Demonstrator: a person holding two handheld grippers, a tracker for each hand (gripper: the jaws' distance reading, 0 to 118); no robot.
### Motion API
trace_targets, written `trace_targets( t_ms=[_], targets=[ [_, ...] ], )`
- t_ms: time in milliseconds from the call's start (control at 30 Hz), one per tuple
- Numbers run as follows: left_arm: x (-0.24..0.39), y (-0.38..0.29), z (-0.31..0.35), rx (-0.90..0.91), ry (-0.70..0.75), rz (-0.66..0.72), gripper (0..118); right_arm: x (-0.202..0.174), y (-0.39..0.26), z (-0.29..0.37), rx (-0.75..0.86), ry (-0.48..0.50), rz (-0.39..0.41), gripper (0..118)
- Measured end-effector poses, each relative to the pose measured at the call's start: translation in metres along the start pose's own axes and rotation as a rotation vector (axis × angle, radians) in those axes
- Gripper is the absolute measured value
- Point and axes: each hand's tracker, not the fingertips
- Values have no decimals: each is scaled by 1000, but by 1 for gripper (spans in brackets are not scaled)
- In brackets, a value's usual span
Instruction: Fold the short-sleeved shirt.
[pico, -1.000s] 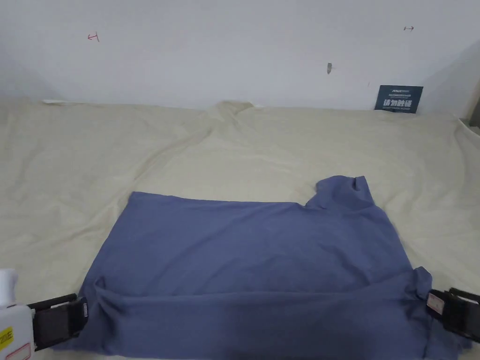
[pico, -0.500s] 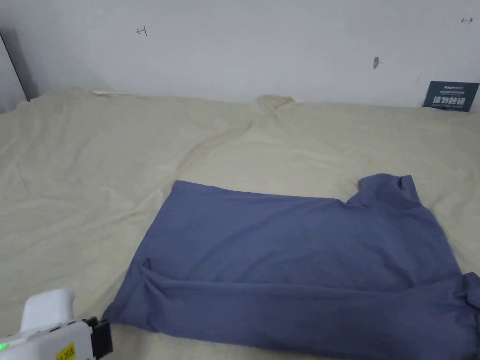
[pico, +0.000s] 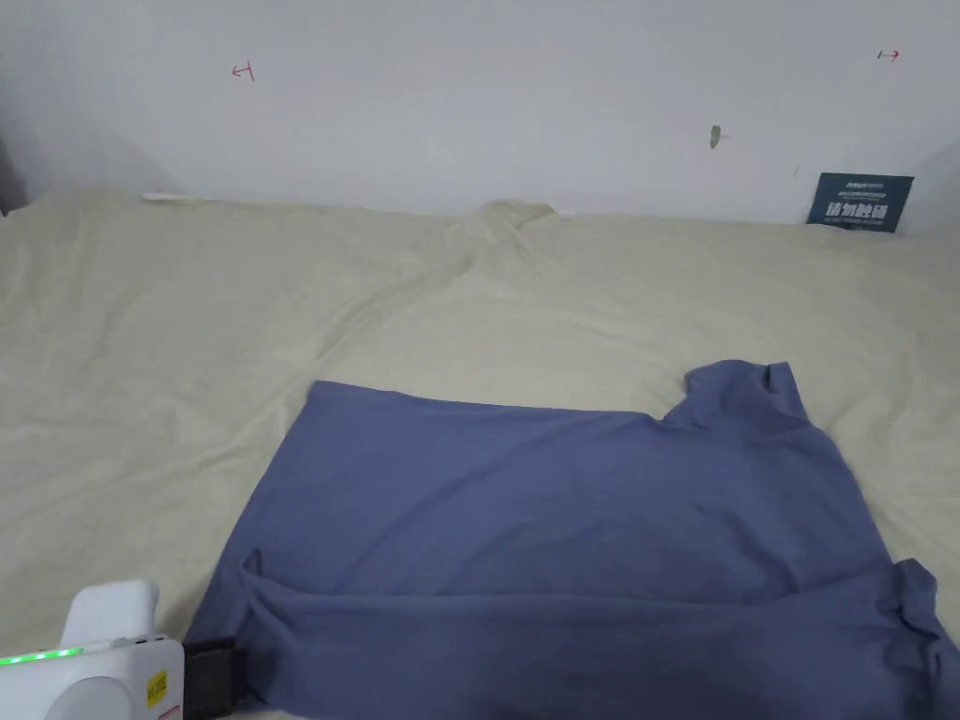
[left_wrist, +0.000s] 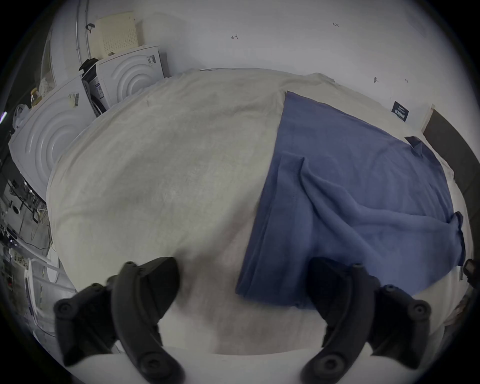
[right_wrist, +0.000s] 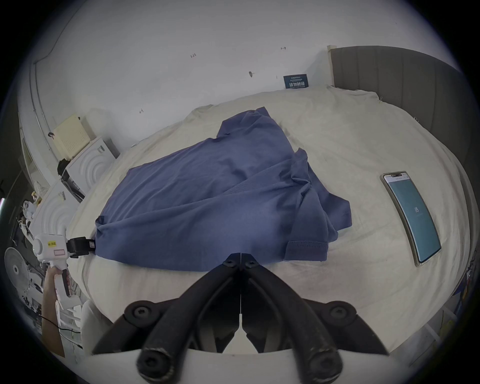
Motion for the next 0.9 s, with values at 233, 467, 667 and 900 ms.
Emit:
trace_targets(
  t_ms=[233,467,667,900],
  targets=[
    [31,2,16,25,30,-135,8,6,-3,-3,-16,-22,18,0],
    [10,8,32,37,-66,-19,8,31,2,-9,-11,-178,91,95],
    [20,5,42,26,-56,-66,8,61,20,-27,-15,-230,62,95],
    [26,5,38,7,-27,-86,8,62,30,-58,-80,-63,11,34]
  ],
)
